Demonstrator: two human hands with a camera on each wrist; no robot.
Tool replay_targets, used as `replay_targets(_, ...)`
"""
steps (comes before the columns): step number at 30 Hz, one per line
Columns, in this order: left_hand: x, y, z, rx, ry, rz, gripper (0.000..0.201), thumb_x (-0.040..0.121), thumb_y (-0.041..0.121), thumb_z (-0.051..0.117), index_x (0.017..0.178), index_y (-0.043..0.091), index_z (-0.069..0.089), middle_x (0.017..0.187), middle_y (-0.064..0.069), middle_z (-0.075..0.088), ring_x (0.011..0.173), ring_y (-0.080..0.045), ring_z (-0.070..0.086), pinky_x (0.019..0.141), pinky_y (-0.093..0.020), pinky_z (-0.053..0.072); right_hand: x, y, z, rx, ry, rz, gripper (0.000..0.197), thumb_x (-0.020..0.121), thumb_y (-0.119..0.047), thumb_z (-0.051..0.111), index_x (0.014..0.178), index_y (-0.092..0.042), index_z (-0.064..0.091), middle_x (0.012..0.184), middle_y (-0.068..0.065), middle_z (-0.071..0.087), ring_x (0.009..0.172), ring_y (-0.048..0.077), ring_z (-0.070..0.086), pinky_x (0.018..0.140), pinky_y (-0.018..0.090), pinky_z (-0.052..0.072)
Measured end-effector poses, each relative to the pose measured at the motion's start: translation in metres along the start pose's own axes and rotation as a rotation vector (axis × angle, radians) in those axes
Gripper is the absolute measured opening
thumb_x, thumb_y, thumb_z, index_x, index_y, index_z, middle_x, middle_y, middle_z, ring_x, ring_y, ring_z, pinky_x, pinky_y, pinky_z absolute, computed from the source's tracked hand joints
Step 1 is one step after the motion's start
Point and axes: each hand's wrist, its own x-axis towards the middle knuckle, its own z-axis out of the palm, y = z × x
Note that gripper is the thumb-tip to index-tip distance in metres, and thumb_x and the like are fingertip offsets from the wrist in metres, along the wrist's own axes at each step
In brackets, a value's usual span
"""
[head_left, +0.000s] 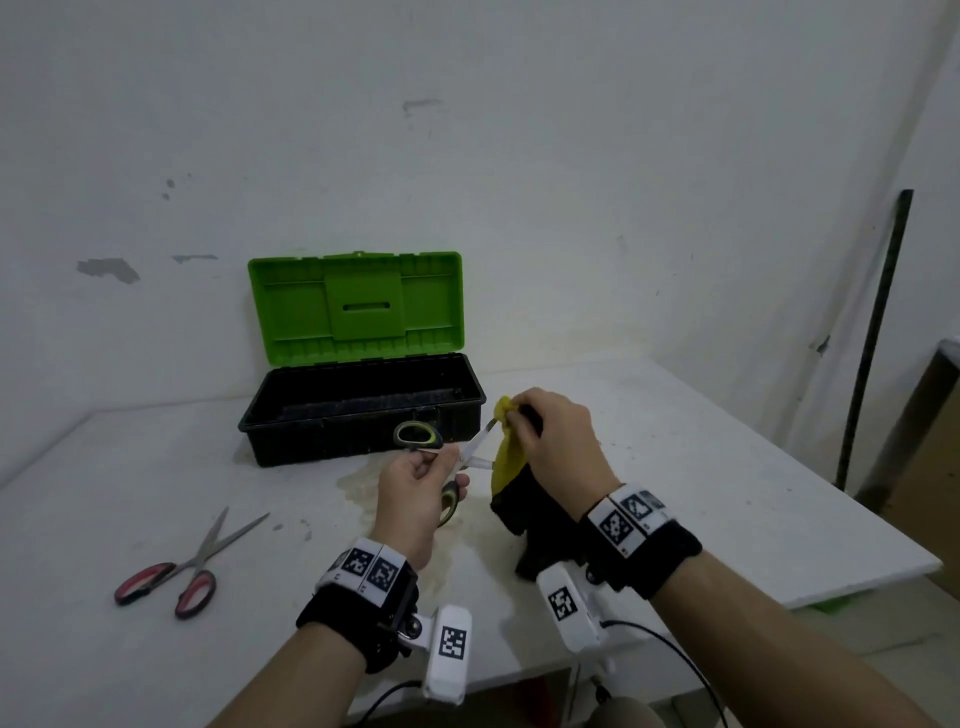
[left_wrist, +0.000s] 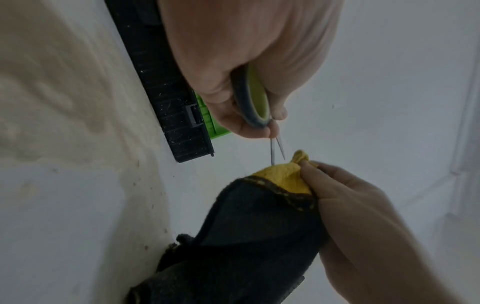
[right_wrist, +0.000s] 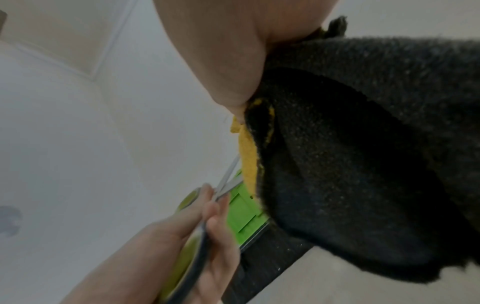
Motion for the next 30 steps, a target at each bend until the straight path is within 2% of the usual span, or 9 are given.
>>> replay_targets(4,0.001,0.000,0.003,0.012,-0.017,-0.006,0.022,0.096,0.015,0.066,0.100,-0.007,0.069,0.080,-0.015,0.069,0.062,-0.015,0.065,0.058,-0.026,0.055,-0.018,-0.012,0.011,-0.010,-0.132,-0.099,0.009,0.094,-0.022,0.057,0.095,-0.020,0.066,0.088,0.000,0.064,0.080,0.016,0.057,0.073,0.030,0.048)
replay_targets(9,-0.002,0.000,0.000,0.016,-0.006,-0.005,0.024,0.096,0.014,0.066,0.101,-0.010,0.067,0.081,-0.015,0.069,0.059,-0.014,0.063,0.055,-0.024,0.054,0.004,0.005,-0.002,-0.038,-0.012,0.055,0.012,0.095,-0.019,0.057,0.096,-0.014,0.068,0.092,0.005,0.068,0.085,0.021,0.060,0.076,0.032,0.048)
replay_targets(11,-0.002,0.000,-0.001,0.035,0.000,0.004,0.022,0.096,0.014,0.066,0.101,-0.007,0.068,0.081,-0.014,0.069,0.060,-0.014,0.064,0.055,-0.023,0.054,0.003,0.001,-0.004,-0.036,-0.001,0.020,0.012,0.094,-0.019,0.058,0.096,-0.015,0.068,0.091,0.003,0.068,0.084,0.019,0.059,0.074,0.027,0.044)
replay_targets(15,-0.004,0.005,0.002,0.103,-0.036,0.047,0.015,0.097,0.015,0.065,0.096,0.001,0.071,0.081,-0.008,0.075,0.064,-0.014,0.066,0.059,-0.024,0.056,-0.013,-0.021,0.006,-0.050,-0.168,-0.103,0.013,0.094,-0.023,0.056,0.096,-0.018,0.068,0.090,0.003,0.066,0.083,0.019,0.058,0.075,0.031,0.046)
replay_targets(18,-0.007,0.006,0.002,0.136,-0.053,0.077,0.014,0.097,0.014,0.065,0.096,0.001,0.070,0.082,-0.008,0.075,0.063,-0.014,0.066,0.059,-0.025,0.057,-0.005,-0.013,0.008,-0.097,-0.168,-0.038,0.016,0.094,-0.024,0.055,0.092,-0.016,0.068,0.088,0.005,0.065,0.083,0.022,0.059,0.074,0.035,0.048)
replay_targets(22,-0.006,0.002,-0.004,0.160,-0.023,0.082,0.014,0.096,0.014,0.066,0.093,0.000,0.067,0.081,-0.011,0.070,0.061,-0.013,0.066,0.058,-0.023,0.056,0.008,0.004,-0.002,-0.085,-0.074,0.082,0.015,0.095,-0.024,0.055,0.093,-0.016,0.068,0.090,0.003,0.066,0.084,0.020,0.060,0.073,0.031,0.047)
replay_targets(25,-0.004,0.002,-0.004,0.142,-0.006,0.063,0.015,0.097,0.015,0.065,0.094,0.001,0.068,0.081,-0.013,0.071,0.061,-0.012,0.066,0.057,-0.022,0.054,-0.005,-0.010,0.004,-0.038,-0.127,-0.040,0.012,0.095,-0.023,0.055,0.093,-0.018,0.066,0.090,0.000,0.065,0.082,0.017,0.056,0.073,0.028,0.045)
replay_targets(27,-0.003,0.002,-0.002,0.118,-0.011,0.045,0.017,0.097,0.016,0.064,0.096,0.001,0.071,0.083,-0.013,0.074,0.061,-0.012,0.066,0.057,-0.023,0.054,-0.018,-0.020,0.012,-0.026,-0.188,-0.109,0.011,0.094,-0.023,0.055,0.093,-0.018,0.065,0.089,0.001,0.064,0.081,0.018,0.057,0.074,0.032,0.047)
replay_targets(30,-0.004,0.002,0.001,0.077,-0.005,0.018,0.018,0.097,0.016,0.065,0.098,-0.002,0.070,0.084,-0.014,0.073,0.062,-0.013,0.066,0.058,-0.024,0.055,-0.013,-0.014,0.015,-0.032,-0.134,-0.076,0.011,0.094,-0.022,0.056,0.093,-0.016,0.065,0.087,0.003,0.064,0.080,0.019,0.057,0.073,0.032,0.047)
